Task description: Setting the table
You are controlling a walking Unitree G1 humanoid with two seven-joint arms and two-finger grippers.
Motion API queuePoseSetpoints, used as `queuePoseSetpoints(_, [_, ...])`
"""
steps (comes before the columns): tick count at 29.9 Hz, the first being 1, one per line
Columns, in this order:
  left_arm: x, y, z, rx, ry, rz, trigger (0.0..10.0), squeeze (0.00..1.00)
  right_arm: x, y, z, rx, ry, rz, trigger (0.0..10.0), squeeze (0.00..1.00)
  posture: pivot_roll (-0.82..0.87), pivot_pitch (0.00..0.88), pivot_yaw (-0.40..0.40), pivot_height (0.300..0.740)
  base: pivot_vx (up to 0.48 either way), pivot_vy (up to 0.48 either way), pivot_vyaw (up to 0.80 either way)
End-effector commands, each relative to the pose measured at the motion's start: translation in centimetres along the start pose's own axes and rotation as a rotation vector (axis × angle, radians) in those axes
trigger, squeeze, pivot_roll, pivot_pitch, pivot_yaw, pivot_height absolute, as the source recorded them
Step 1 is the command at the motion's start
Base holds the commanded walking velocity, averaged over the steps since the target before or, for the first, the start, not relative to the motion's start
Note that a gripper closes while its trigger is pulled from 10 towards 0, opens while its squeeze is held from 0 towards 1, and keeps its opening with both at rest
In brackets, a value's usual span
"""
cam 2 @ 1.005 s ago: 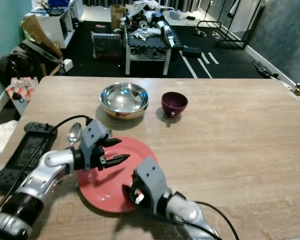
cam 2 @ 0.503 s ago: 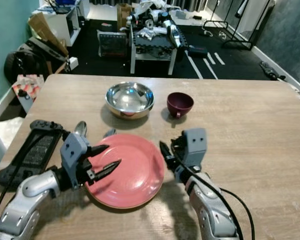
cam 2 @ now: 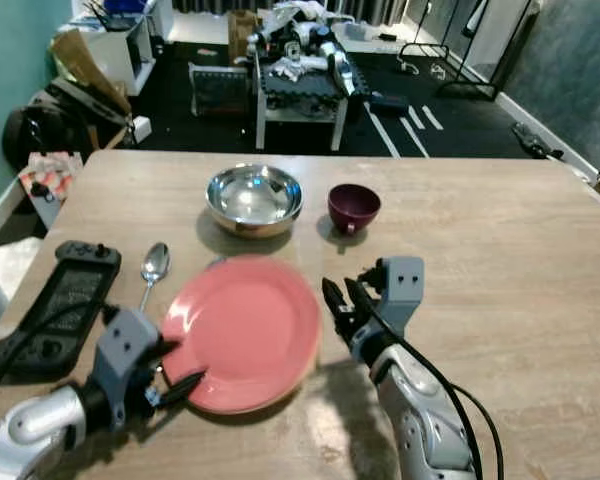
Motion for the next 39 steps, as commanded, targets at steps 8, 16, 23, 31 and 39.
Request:
queuePoseSetpoints(8, [-3.1, 0.3, 0.0, 0.006, -0.104, -0.21, 10.0, 0.0, -0.4, -2.0, 0.4, 0.052, -0.005, 0.073, 10.0, 0.0, 0.11, 0.155, 0.029, 0.74, 0.0, 0.0, 0.0])
queuePoseSetpoints(16, [-3.0, 0.3, 0.0, 0.003, -0.115, -0.203, 10.0, 0.0, 0.8, -3.5, 0.3, 0.112, 0.007, 0.203, 10.0, 0.0, 0.11, 0.157, 0.032, 0.74, 0.0, 0.0, 0.0])
queuePoseSetpoints(23, [-3.1, 0.3, 0.0, 0.002, -0.124, -0.208, 10.0, 0.0, 1.1, -2.7, 0.2, 0.099, -0.039, 0.296, 10.0, 0.0, 0.11, 0.157, 0.032, 0.74, 0.0, 0.0, 0.0])
queuePoseSetpoints(31, [-3.2, 0.2, 0.0, 0.004, -0.134, -0.209, 10.0, 0.0, 0.1, -2.9, -0.3, 0.119, -0.143, 0.413, 10.0, 0.0, 0.11, 0.152, 0.032, 0.74, 0.0, 0.0, 0.0])
queuePoseSetpoints(39, [-3.3, 0.2, 0.0, 0.003, -0.135, -0.21, 10.0, 0.0, 0.3, -3.5, -0.8, 0.171, -0.164, 0.44, 10.0, 0.0, 0.11, 0.144, 0.033, 0.74, 0.0, 0.0, 0.0])
Point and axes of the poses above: a point about 5 cm out from each wrist's last joint towards the gripper, its own z axis pointing out of the wrist towards the gripper, its own x axis along the axis of the wrist's last joint, y = z × x, the point moved 4 cm from there along z, pointing out of the wrist towards the gripper, and after that the axes turned 10 degrees about z, right-handed, at the moved point
